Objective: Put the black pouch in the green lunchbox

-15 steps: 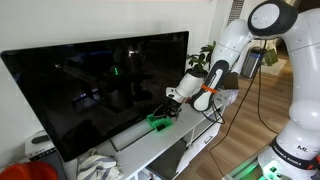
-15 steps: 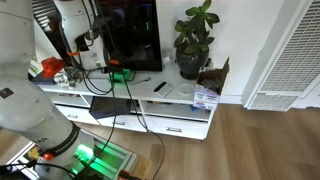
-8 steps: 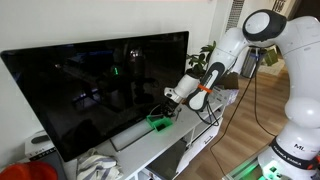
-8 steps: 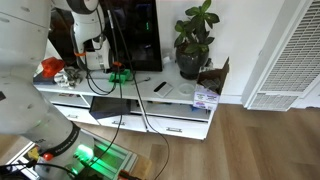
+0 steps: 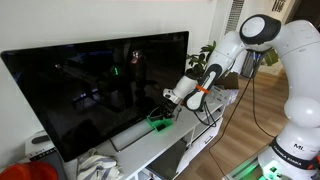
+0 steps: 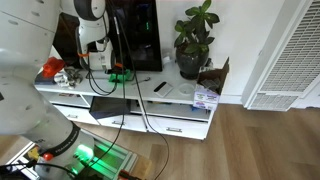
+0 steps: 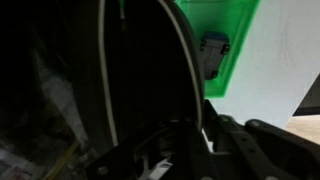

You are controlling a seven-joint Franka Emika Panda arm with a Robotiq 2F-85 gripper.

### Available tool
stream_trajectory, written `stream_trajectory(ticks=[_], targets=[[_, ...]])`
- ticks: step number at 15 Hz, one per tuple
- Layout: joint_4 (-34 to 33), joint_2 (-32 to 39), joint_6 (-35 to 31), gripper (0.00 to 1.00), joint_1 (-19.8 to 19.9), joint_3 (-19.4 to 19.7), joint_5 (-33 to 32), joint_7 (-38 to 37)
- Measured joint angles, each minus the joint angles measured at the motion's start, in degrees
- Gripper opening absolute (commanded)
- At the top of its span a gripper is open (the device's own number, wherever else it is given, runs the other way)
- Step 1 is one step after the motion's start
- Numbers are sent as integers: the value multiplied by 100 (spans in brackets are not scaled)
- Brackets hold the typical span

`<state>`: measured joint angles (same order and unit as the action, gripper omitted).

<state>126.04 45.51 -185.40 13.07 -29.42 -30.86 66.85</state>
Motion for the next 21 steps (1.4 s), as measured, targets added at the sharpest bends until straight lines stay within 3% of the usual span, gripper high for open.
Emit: stream_trajectory(ticks=[7,8,16,21], targets=[[-19,-39,13,96,-130,38,0,0],[-1,-105,-26,99,-231,111,0,0],[827,-1193,-779,100,-1276,897,1,-124],[1751,-2168,-811,100,-1752,1301,349,-898]])
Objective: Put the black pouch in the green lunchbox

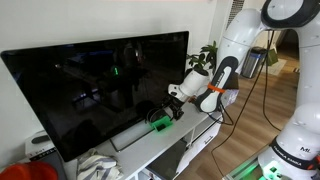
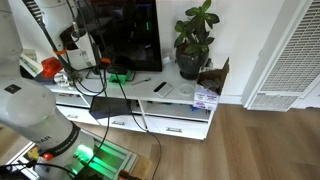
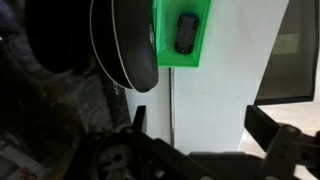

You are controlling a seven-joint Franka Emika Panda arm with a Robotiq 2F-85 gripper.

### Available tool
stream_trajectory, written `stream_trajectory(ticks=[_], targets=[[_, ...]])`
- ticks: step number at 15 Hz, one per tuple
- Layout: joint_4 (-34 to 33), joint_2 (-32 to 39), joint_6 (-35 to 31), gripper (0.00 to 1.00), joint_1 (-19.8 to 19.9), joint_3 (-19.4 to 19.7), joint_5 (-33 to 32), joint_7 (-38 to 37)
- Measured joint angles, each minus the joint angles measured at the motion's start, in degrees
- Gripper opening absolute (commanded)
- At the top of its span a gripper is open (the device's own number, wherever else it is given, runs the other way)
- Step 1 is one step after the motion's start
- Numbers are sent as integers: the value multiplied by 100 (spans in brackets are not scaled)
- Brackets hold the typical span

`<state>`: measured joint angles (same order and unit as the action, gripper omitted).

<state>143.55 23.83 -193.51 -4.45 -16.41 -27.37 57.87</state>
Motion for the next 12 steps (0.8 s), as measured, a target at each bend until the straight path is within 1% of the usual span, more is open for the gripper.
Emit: stream_trajectory(ticks=[2,7,9,12], targets=[[435,-466,-2,100,-60,67,296,-398],[1474,-1669,-12,100,-61,281,480,-1765],[1518,-1920,-15,100,21,324,467,-2315],[1462,-1975,-16,100,96,331,462,-2588]])
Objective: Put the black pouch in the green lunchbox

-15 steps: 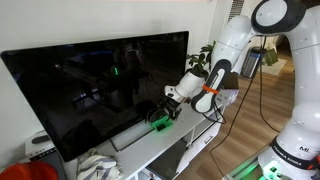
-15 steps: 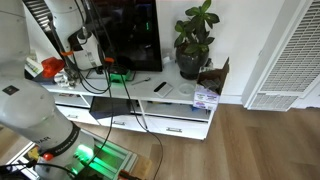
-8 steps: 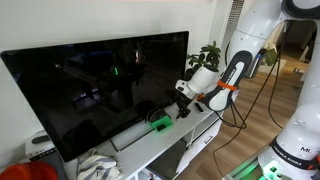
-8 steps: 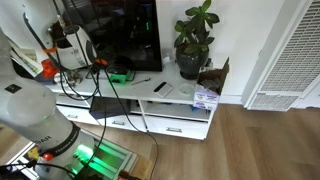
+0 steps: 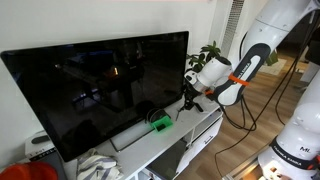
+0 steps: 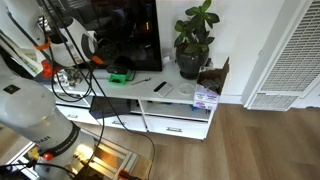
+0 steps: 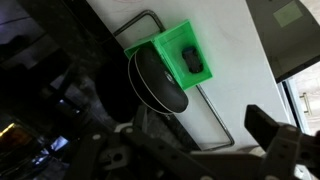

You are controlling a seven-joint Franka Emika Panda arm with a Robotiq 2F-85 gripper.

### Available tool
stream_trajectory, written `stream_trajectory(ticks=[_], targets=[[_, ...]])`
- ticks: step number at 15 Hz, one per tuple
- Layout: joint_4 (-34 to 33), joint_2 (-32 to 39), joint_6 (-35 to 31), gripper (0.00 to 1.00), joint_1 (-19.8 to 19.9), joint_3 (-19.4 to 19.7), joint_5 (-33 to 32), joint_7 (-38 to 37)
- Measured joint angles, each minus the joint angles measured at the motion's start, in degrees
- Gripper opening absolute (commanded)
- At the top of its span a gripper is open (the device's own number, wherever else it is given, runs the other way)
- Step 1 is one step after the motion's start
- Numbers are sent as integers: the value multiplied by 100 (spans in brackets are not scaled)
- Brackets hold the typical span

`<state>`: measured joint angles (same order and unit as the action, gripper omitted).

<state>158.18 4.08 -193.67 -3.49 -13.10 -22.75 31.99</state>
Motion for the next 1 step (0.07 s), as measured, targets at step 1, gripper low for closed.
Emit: stream_trajectory(ticks=[1], targets=[[0,0,-2,100,1,0,0,-21]])
